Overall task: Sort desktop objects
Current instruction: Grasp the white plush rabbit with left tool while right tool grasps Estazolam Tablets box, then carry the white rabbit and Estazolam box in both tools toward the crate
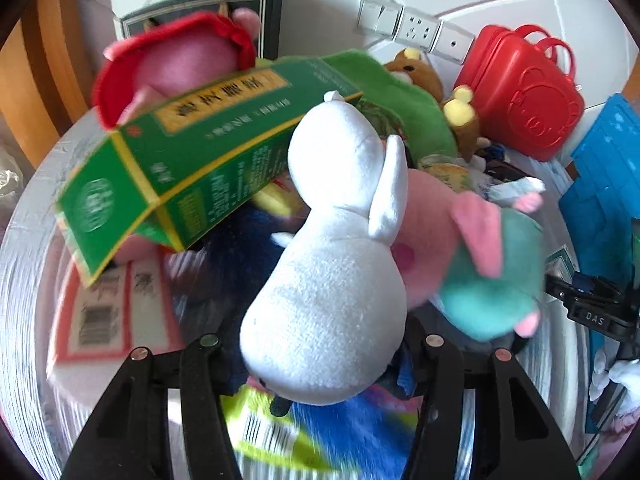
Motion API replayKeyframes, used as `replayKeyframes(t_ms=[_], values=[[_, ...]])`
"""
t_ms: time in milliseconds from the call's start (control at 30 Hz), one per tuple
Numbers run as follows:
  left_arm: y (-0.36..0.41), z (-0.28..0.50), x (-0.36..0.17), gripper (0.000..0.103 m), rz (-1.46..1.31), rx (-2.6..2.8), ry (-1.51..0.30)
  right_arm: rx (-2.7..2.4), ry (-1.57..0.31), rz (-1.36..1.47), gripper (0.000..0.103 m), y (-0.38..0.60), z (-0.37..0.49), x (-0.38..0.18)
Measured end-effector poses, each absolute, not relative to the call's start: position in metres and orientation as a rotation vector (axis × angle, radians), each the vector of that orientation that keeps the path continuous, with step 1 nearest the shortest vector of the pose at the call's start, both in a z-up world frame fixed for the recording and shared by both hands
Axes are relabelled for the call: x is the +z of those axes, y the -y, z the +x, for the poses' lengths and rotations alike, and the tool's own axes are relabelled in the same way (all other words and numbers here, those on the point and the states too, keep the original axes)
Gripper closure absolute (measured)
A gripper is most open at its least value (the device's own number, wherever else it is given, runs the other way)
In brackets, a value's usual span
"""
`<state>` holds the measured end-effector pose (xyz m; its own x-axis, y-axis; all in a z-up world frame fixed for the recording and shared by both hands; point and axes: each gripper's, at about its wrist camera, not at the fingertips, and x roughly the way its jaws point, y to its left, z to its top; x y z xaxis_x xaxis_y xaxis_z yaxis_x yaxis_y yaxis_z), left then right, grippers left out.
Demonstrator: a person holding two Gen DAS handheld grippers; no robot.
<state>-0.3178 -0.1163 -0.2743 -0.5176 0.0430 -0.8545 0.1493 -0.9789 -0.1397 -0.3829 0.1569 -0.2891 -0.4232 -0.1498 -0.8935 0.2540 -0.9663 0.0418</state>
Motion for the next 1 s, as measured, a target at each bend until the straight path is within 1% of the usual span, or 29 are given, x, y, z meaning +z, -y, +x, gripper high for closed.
replayKeyframes(t_ms=[133, 467, 1000], values=[[0.113, -0.292, -0.252, 0.048, 1.443, -2.691, -0.277, -2.486, -0.131, 1.461, 0.037, -0.155, -0.353, -0.263], [0.083, -0.228, -0.176, 0.048, 1.204, -2.832, -0.221, -2.599, -0.120, 1.187, 0.037, -0.153, -0.266, -0.166], [0.010, -0.159, -0.122, 0.048, 1.012, -3.053, -0.132, -2.805, -0.135, 0.841, 0.036, -0.187, -0.138, -0.056]])
